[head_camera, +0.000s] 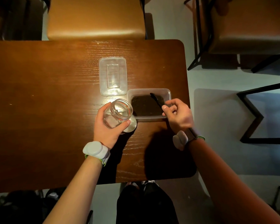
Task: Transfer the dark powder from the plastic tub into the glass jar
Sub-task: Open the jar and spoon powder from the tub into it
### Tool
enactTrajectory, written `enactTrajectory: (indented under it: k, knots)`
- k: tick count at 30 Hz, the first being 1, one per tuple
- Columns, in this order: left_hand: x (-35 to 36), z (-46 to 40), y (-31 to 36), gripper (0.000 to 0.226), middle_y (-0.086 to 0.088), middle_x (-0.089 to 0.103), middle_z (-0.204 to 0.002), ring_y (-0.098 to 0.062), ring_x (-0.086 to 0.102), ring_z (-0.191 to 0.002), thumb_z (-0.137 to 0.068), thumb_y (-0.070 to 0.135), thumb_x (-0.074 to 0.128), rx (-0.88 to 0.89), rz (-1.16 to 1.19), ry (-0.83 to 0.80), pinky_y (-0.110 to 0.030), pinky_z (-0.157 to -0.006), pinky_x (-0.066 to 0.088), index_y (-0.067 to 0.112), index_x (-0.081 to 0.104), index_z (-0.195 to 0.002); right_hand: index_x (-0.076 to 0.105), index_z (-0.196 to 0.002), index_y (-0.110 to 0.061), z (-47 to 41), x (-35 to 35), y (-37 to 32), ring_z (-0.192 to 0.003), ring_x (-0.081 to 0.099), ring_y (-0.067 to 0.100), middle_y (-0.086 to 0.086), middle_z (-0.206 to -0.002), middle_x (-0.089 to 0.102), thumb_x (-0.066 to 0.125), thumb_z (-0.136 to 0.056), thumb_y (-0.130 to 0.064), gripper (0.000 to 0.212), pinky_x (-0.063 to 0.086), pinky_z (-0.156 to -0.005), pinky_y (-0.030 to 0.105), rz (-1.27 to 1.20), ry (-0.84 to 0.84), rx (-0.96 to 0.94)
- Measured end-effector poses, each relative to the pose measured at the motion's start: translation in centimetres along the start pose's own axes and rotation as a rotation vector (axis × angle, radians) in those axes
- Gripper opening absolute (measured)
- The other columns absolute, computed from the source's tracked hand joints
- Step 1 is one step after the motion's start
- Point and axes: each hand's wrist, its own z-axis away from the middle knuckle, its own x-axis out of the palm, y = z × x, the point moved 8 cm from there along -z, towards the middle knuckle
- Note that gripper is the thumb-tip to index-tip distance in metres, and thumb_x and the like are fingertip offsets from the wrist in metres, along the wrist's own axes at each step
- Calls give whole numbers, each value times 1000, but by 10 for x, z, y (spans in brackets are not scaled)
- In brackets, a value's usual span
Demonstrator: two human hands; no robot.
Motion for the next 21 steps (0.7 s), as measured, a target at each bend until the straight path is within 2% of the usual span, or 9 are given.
enactTrajectory:
  k: [2, 5, 7, 11, 13, 16, 18, 20, 21]
  knots:
    - [1, 1, 0, 86, 7, 63, -140, -13, 58, -132, -68, 24, 99, -5, -3, 0, -40, -114, 47, 28, 56, -142, 69, -103, -22, -1, -4, -2, -78, 71, 9, -12, -70, 70, 64, -100, -33, 13, 52, -68, 24, 36, 24, -33]
    - [3, 1, 1, 90, 8, 63, -140, -14, 58, -133, -62, 39, 96, -4, 1, -5, -45, -115, 47, 31, 55, -142, 71, -104, -23, 1, -6, -7, -73, 64, 1, -9, -76, 70, 57, -105, -34, 19, 45, -61, 13, 81, 31, -75]
    - [6, 0, 1, 91, 8, 63, -140, -14, 58, -133, -61, 44, 94, -3, -3, -20, -47, -115, 47, 32, 55, -142, 73, -111, -20, 4, -7, -11, -79, 63, 4, -7, -86, 71, 50, -108, -33, 26, 49, -68, 18, 100, 43, -104]
    - [5, -2, -2, 91, 8, 62, -140, -14, 58, -132, -61, 44, 96, -5, -4, -31, -42, -113, 48, 34, 54, -142, 66, -132, -12, 7, 2, -9, -99, 61, 16, 5, -110, 70, 44, -110, -20, 32, 50, -92, 34, 56, 11, -62]
    - [5, -4, -2, 88, 7, 62, -140, -13, 57, -132, -66, 31, 99, -3, -12, -34, -37, -113, 48, 32, 55, -142, 60, -140, -10, 7, 4, -9, -96, 61, 17, 6, -106, 68, 43, -108, -11, 36, 51, -93, 37, 75, -17, -72]
    - [0, -9, -2, 84, 7, 62, -140, -12, 57, -132, -71, 22, 98, 4, -16, -17, -30, -110, 46, 30, 55, -142, 54, -145, -19, 6, 1, -4, -81, 67, 10, -3, -97, 71, 47, -107, -13, 39, 59, -81, 33, 46, -38, -75]
    - [-1, -12, -2, 84, 8, 63, -139, -11, 58, -132, -70, 21, 98, 6, -17, -7, -28, -108, 46, 30, 55, -142, 58, -135, -23, 4, -2, 2, -72, 72, 11, -3, -93, 74, 55, -105, -17, 30, 64, -72, 35, -14, -9, -48]
    - [-2, -14, -3, 84, 8, 62, -139, -11, 58, -131, -70, 20, 98, 4, -27, 2, -24, -106, 45, 30, 56, -142, 67, -115, -21, 5, -12, 4, -63, 72, 15, -1, -84, 75, 63, -102, -18, 14, 64, -64, 40, -14, 107, -58]
    - [-3, -15, -3, 85, 8, 62, -139, -11, 58, -131, -69, 20, 98, 4, -30, 5, -22, -105, 45, 30, 56, -142, 71, -109, -19, 7, -18, 1, -60, 70, 16, 0, -82, 76, 67, -100, -16, 11, 63, -64, 32, 26, 174, -104]
